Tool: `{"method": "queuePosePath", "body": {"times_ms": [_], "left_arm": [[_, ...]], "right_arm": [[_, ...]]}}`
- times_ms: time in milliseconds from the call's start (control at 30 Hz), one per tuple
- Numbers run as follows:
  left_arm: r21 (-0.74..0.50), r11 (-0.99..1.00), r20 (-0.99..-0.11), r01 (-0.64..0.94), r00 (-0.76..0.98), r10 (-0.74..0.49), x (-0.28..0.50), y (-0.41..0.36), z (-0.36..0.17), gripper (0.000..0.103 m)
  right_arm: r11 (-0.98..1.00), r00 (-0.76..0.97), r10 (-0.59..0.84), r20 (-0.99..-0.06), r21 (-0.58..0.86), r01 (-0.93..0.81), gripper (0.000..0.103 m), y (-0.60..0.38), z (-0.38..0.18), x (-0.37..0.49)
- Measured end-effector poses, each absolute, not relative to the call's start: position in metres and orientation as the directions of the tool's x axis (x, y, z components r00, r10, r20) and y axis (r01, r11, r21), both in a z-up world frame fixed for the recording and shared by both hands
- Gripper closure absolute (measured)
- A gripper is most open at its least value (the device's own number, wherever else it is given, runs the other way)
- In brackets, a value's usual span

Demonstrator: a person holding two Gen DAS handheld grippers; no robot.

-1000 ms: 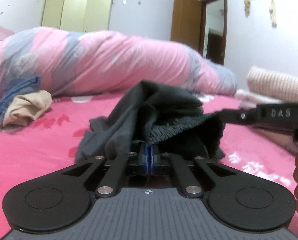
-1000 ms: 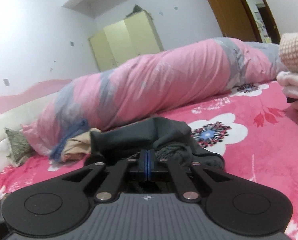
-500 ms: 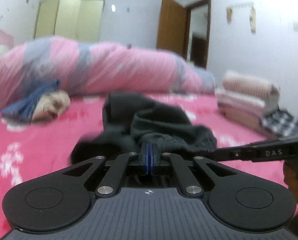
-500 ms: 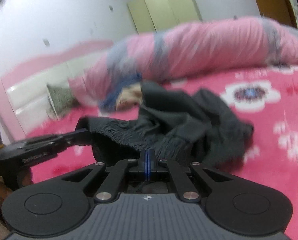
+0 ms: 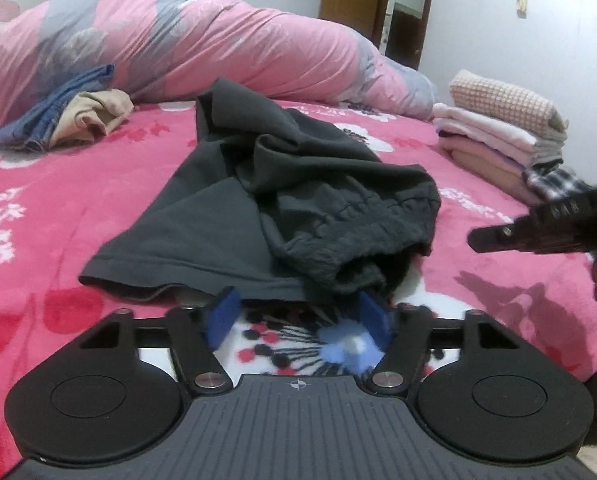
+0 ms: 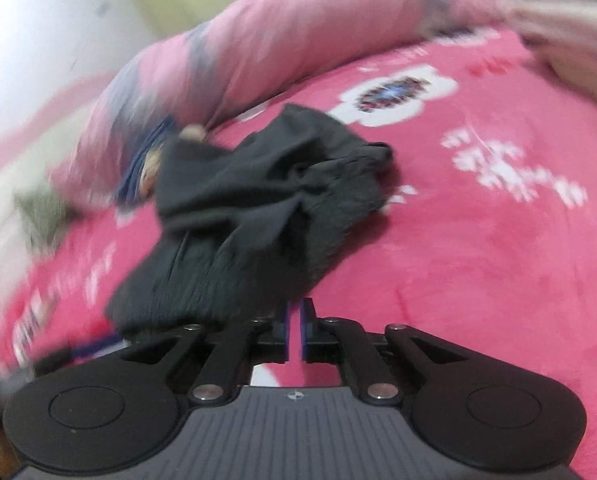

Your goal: Fold clothes

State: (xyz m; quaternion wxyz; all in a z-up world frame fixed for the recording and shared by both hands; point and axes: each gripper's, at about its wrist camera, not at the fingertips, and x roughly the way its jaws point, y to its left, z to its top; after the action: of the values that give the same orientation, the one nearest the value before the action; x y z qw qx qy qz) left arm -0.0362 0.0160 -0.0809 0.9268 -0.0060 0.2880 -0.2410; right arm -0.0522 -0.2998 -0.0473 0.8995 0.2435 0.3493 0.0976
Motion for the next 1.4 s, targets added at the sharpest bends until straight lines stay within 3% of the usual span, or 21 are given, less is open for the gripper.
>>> {"method": "queuePosePath", "body": {"times_ms": [67, 133, 333, 467, 533, 633, 700, 933, 1167, 1233, 1300, 1333, 1400], "left_arm": [[-0.157, 0.879, -0.53, 0.451, 0.713, -0.46, -0.037, 0.013, -0.081, 0.034], [-0.155, 0.878, -0.526, 0.454, 0.714, -0.462, -0.038, 0.009, -0.081, 0.032], [-0.155, 0.882, -0.528, 0.445, 0.717, -0.455, -0.035, -0.002, -0.087, 0.032], [-0.139, 0.893, -0.548, 0.428, 0.718, -0.429, -0.031, -0.009, -0.092, 0.032], [-0.128, 0.895, -0.549, 0.427, 0.721, -0.423, -0.03, -0.011, -0.093, 0.033], [-0.111, 0.897, -0.551, 0.427, 0.725, -0.413, -0.03, -0.015, -0.094, 0.033], [-0.1, 0.899, -0.551, 0.427, 0.728, -0.407, -0.03, -0.018, -0.095, 0.033], [-0.075, 0.901, -0.543, 0.427, 0.74, -0.396, -0.032, -0.025, -0.096, 0.031], [-0.107, 0.915, -0.5, 0.389, 0.774, -0.388, -0.031, -0.028, -0.094, 0.031], [-0.119, 0.921, -0.474, 0.372, 0.793, -0.382, -0.032, -0.027, -0.09, 0.041], [-0.125, 0.927, -0.448, 0.353, 0.814, -0.37, -0.034, -0.023, -0.084, 0.062], [-0.128, 0.931, -0.436, 0.343, 0.824, -0.363, -0.035, -0.021, -0.081, 0.067], [-0.135, 0.937, -0.41, 0.323, 0.842, -0.35, -0.037, -0.017, -0.075, 0.092]], "right_arm": [[0.799, 0.742, 0.366, -0.561, 0.598, 0.059, 0.073, -0.316, -0.056, -0.042], [0.747, 0.748, 0.37, -0.551, 0.655, 0.114, 0.064, -0.329, -0.064, -0.028], [0.684, 0.769, 0.326, -0.55, 0.698, 0.209, 0.058, -0.356, -0.085, 0.019], [0.645, 0.768, 0.373, -0.521, 0.74, 0.189, 0.056, -0.36, -0.095, 0.05], [0.651, 0.761, 0.4, -0.511, 0.743, 0.156, 0.059, -0.356, -0.097, 0.06], [0.63, 0.766, 0.449, -0.459, 0.771, 0.093, 0.09, -0.352, -0.086, 0.062], [0.591, 0.783, 0.479, -0.398, 0.806, 0.048, 0.094, -0.353, -0.074, 0.056], [0.438, 0.821, 0.546, -0.169, 0.893, -0.108, 0.095, -0.356, -0.027, 0.034], [0.372, 0.856, 0.516, 0.029, 0.893, -0.254, 0.095, -0.356, 0.021, -0.008], [0.383, 0.867, 0.497, 0.048, 0.884, -0.268, 0.095, -0.356, 0.028, -0.019], [0.399, 0.876, 0.48, 0.054, 0.875, -0.273, 0.095, -0.356, 0.033, -0.026], [0.41, 0.881, 0.47, 0.051, 0.872, -0.269, 0.095, -0.357, 0.035, -0.029], [0.422, 0.89, 0.454, 0.05, 0.867, -0.264, 0.095, -0.359, 0.04, -0.032]]}}
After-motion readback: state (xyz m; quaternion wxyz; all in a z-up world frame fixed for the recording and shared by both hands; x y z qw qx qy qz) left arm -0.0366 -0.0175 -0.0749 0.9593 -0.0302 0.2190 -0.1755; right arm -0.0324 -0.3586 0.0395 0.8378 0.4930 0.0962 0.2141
